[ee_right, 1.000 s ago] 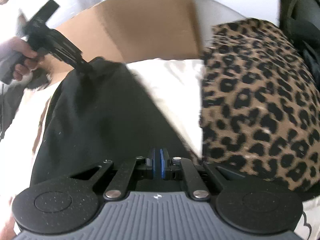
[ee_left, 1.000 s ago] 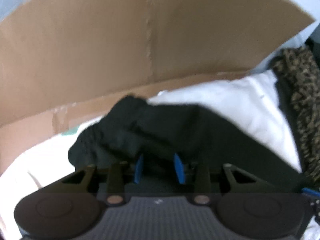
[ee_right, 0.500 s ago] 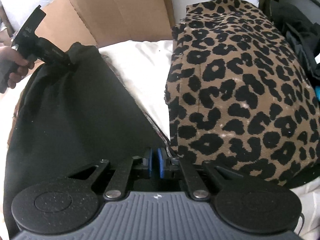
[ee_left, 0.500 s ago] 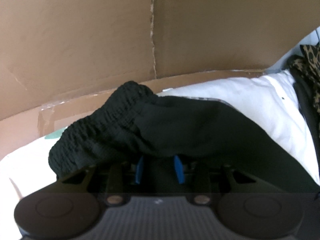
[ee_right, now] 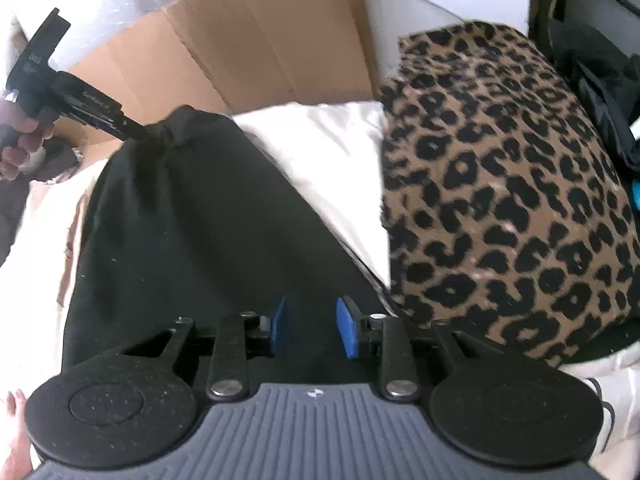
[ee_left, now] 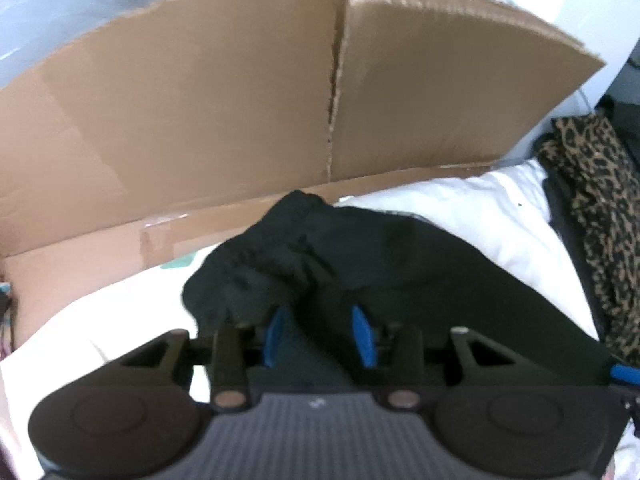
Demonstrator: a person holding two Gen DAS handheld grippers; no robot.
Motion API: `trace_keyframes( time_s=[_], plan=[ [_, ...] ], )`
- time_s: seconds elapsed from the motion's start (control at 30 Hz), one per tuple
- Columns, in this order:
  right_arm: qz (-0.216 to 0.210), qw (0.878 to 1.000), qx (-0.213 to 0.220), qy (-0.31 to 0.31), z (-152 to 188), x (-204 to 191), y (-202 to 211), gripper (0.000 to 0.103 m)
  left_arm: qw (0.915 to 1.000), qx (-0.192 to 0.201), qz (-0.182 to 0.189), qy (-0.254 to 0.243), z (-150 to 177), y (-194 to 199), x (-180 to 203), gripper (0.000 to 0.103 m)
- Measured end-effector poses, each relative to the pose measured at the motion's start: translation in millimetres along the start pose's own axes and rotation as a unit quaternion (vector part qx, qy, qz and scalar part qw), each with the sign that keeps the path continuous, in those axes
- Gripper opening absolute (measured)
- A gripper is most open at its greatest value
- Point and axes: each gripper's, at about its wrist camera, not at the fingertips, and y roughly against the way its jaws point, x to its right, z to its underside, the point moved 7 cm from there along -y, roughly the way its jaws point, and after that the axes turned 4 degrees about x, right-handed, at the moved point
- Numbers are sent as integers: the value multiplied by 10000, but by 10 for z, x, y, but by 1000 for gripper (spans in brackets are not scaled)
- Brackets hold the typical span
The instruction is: Fold clothes
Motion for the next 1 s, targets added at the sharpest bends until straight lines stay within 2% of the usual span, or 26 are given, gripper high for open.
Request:
trace_keyframes(
  time_s=[0.13, 0.27, 0.33, 0.4, 0.47, 0.5, 0.63, 0.73, 0.77, 0.87, 0.93, 1.0],
  plan=[
    [-87, 9998, 18, 200, -5, -95, 26, 35, 9995, 196, 87, 218, 116, 167, -118, 41],
    [-6, 9999, 60, -103, -8, -95, 5, 35, 9989, 359, 106, 278, 314, 371, -250, 41],
    [-23, 10000, 8, -17, 23, -120, -9, 35, 9986, 458, 91, 238, 407, 413, -282, 41],
    [-2, 9998, -9, 189, 63, -148, -12, 35, 9970, 764, 86, 88, 475, 382, -242, 41],
    [9, 9999, -40, 130, 98, -120, -21, 35, 9939, 1069, 242, 101, 580, 294, -174, 41],
    [4, 10000, -69, 53, 118, -97, -36, 35, 9934, 1101, 273, 145, 643, 247, -151, 41],
    [157, 9994, -291, 75, 241, -14, -109, 35, 9946, 926, 437, 179, 860, -84, -20, 41],
    [257, 9988, -349, 218, 316, 33, -90, 35, 9970, 731, 244, 102, 995, -275, -43, 41],
    [287, 9987, -356, 239, 336, 53, -78, 35, 9976, 670, 152, 15, 1031, -340, -73, 45],
    [426, 9984, -335, 169, 377, 152, -32, 34, 9965, 801, -127, 191, 1104, -403, -287, 49],
    [602, 9976, -309, 138, 401, 227, -1, 33, 9958, 796, -6, 445, 1157, -402, -392, 50],
    [774, 9963, -303, 208, 415, 293, 27, 33, 9960, 795, 19, 417, 1188, -330, -413, 48]
  ],
)
